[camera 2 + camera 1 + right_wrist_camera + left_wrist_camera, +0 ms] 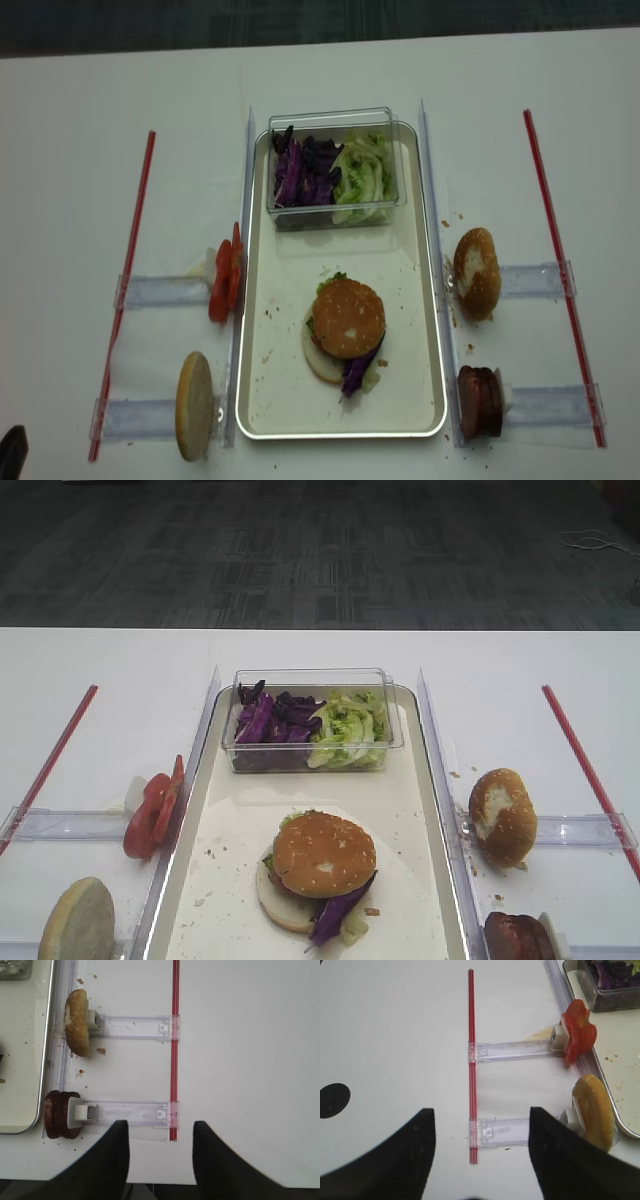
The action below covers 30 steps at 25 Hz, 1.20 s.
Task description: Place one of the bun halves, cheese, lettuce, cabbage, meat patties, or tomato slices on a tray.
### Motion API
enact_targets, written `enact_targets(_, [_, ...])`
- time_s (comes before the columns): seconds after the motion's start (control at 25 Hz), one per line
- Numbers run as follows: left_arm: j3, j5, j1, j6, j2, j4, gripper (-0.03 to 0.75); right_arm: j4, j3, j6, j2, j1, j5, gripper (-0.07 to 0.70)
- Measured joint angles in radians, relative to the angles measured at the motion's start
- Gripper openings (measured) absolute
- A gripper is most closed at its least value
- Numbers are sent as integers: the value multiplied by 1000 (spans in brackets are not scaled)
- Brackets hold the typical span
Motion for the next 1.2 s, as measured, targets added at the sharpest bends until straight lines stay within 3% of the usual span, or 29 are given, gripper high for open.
enact_targets(0.96, [0,0,0,0,0,0,417,-14,207,-77,-630,0,-17,321])
enact_targets(1.2, [0,0,0,0,0,0,417,-14,249,-77,-664,0,-2,321])
